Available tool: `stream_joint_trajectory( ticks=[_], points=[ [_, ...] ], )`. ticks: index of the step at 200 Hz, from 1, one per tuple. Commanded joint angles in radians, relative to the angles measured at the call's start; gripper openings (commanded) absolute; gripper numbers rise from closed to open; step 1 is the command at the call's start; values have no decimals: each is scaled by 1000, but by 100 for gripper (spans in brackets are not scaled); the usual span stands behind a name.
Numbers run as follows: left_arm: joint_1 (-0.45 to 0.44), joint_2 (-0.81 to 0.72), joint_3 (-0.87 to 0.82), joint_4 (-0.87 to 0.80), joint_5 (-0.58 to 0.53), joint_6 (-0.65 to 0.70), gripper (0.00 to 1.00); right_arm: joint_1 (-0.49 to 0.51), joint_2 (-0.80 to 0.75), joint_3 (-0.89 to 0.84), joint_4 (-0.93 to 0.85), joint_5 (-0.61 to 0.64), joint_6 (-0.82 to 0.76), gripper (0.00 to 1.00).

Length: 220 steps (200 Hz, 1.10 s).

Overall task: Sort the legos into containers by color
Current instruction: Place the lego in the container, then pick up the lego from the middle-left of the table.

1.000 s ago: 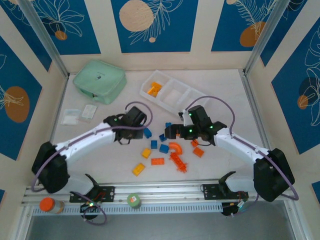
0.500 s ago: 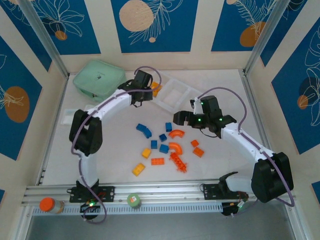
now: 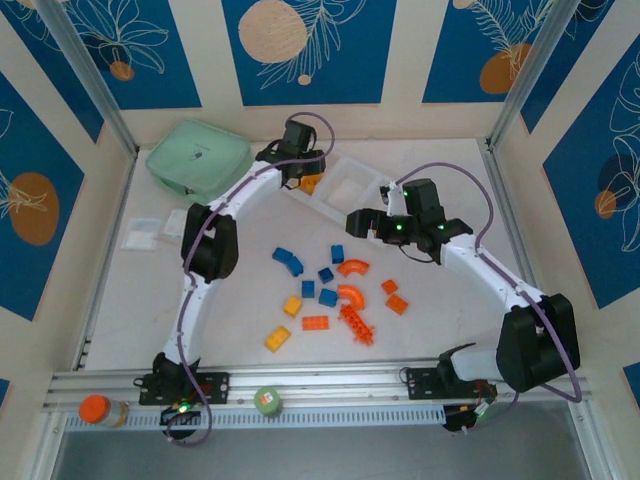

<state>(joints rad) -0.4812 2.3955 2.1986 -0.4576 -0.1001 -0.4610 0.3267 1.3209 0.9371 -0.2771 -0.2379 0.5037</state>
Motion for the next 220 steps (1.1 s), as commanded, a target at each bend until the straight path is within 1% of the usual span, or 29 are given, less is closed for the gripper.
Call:
stream_joint_trajectory(
  ticks=[1,23,48,91,120,146,174,196,220],
  points=[
    [23,-39,21,-38,31,29,54,-2,-6,27,-4,-45,-15,99],
    [23,-106,-24,-62,46,21,55,6,-16,21,-5,-62,-14,99],
    [21,-231,-151,-47,123,-1,55,19,-13,32,-55,-94,-23,99],
    [15,-498,-509,-8,200,-48,55,56,-54,-6,-106,-103,-31,99],
    [-11,-700,-766,-16,189,-59,56,92,-89,-49,-135,-107,-33,99],
    [-61,-885,-993,-21,166,-81,56,143,-122,-95,-137,-97,-22,99],
    [-138,-1049,-1155,-104,108,-106,57,216,-148,-152,-129,-78,-2,99],
    [-211,-1146,-1266,-154,75,-160,57,279,-164,-197,-115,-47,16,99],
    [-289,-1206,-1351,-227,38,-229,59,353,-170,-235,-100,-14,32,99]
  ],
)
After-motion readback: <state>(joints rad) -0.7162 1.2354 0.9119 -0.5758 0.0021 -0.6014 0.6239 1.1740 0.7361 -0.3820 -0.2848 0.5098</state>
